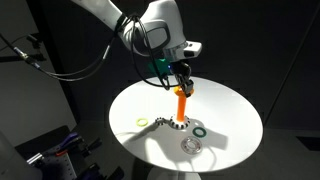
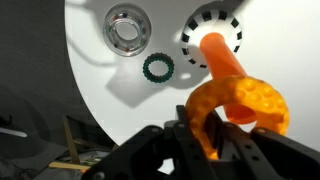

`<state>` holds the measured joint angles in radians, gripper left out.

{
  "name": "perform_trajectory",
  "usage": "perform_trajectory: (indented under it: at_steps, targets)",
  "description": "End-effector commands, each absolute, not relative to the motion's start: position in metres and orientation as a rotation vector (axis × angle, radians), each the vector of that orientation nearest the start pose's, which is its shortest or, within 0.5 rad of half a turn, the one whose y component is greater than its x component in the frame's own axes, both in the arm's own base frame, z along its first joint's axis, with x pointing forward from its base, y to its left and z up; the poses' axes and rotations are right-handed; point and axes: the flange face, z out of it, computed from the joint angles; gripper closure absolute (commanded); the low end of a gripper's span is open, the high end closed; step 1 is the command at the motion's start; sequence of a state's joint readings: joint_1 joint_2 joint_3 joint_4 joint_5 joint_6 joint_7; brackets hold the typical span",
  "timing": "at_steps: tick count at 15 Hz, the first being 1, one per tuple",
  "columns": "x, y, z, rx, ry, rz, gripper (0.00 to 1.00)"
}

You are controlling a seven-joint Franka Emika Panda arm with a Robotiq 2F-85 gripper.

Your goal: Put the orange ring around the rod

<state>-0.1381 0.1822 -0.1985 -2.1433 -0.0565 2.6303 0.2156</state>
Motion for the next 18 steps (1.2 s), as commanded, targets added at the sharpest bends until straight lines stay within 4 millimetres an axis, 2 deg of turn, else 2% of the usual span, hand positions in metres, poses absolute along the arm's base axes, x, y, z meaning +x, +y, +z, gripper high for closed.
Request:
perform_trajectory:
  at_steps: [1,8,18]
  targets:
    - [0.570,-0.188,0.353,-3.079,0.826,-0.470,0.92]
    - [0.578,-0.179,0.350,-3.064,0.823,-0.473,0.92]
    - [0.588,-0.184,0.345,-3.061,0.840,-0.486,0.92]
